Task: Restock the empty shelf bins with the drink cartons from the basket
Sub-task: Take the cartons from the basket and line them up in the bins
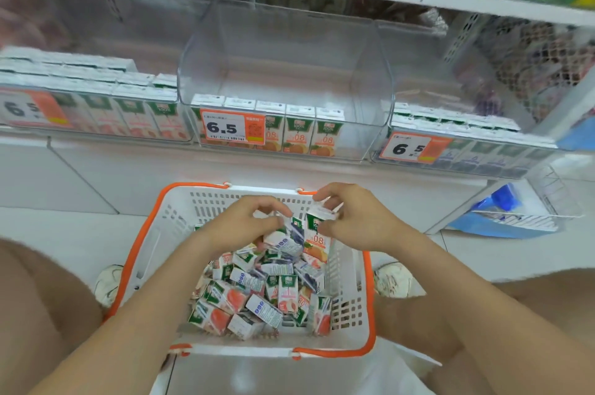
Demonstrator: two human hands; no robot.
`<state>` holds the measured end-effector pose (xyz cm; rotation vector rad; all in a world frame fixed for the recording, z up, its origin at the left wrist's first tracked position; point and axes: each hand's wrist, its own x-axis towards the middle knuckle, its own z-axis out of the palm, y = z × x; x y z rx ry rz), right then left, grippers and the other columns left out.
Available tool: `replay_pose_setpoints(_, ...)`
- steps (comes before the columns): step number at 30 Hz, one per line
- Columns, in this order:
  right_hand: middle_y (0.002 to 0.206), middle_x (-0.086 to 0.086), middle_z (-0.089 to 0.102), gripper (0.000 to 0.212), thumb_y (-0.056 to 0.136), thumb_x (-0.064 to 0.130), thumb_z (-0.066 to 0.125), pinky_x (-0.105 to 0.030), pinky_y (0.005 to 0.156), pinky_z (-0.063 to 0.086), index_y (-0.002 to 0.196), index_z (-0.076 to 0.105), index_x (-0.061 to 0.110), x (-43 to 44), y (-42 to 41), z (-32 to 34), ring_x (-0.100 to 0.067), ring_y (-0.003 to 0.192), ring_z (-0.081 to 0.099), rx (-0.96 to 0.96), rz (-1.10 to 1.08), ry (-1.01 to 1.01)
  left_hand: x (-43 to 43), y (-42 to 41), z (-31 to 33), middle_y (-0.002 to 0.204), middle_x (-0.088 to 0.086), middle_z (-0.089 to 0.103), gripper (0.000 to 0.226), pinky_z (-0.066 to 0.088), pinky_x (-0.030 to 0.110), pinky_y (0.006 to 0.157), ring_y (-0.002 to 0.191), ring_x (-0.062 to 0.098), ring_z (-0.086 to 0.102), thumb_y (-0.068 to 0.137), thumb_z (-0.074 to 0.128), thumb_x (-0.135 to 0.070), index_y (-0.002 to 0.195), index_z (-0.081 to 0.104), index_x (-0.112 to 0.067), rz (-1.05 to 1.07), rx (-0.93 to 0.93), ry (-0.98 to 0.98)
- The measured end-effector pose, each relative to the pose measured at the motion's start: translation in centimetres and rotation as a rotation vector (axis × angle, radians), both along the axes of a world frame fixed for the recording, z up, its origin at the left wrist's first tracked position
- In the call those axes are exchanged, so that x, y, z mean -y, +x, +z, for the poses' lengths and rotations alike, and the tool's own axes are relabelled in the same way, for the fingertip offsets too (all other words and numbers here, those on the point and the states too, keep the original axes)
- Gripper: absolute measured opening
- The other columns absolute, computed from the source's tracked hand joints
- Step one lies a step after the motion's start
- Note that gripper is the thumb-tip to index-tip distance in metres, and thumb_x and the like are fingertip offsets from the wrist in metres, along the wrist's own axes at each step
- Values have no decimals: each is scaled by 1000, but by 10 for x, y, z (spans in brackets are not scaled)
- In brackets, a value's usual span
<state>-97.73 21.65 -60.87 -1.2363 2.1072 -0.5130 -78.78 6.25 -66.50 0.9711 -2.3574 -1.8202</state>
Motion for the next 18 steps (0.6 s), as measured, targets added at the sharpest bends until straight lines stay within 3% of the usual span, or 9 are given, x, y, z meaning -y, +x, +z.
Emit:
replay_pose_setpoints(2,113,6,58,46,88,27,75,-17,64,45,129,59,39,0,2,13,-4,79,63,-26,15,-46,-3,0,16,80,2,64,22,56,27,61,64,20,60,105,62,-19,100,81,-29,4,-27,-5)
replay_pose_setpoints(4,109,12,55,41,92,25,70,-14,61,44,130,60,40,0,4,31,-4,71,63,-48,32,-87,-3,1,34,77,2,68,24,60,31,67,66,21,64,103,63,-17,96,82,-30,31,-73,-29)
replay_pose_setpoints(6,103,15,57,38,95,24,66,-19,63,43,130,61,36,2,3,48,-5,69,63,-100,36,-137,-1,4,46,89,-5,77,19,60,33,70,68,23,71,98,71,-15,102,81,-31,48,-110,-46)
replay_pose_setpoints(8,94,14,61,37,94,22,64,-18,67,38,130,64,30,4,0,66,-1,70,62,-206,34,-239,-1,6,56,98,3,80,34,59,39,65,68,32,72,88,81,-9,113,77,-33,20,-137,-24)
replay_pose_setpoints(10,99,6,65,39,92,27,63,-18,75,37,131,65,28,8,-8,82,-3,85,62,-337,-2,-346,-2,3,65,112,3,78,47,64,50,75,85,41,74,84,84,-4,117,75,-35,26,-183,-37)
replay_pose_setpoints(11,105,1,65,39,92,30,63,-22,79,37,131,65,28,10,-14,91,-10,93,60,-399,-36,-397,-3,0,69,118,0,76,47,65,49,80,90,38,75,84,85,-4,117,75,-36,40,-214,-61)
replay_pose_setpoints(14,107,-3,63,36,91,33,67,-28,81,40,126,67,26,15,-34,118,-18,94,57,-512,-116,-580,-3,-12,86,122,-1,70,44,64,42,87,87,22,77,85,85,-8,118,74,-36,73,-278,-171)
replay_pose_setpoints(18,112,-6,59,38,88,25,70,-34,81,43,126,65,24,24,-59,135,-26,98,59,-656,-141,-693,0,-26,103,106,-10,73,38,64,43,76,77,16,73,85,82,-21,115,72,-42,108,-279,-382)
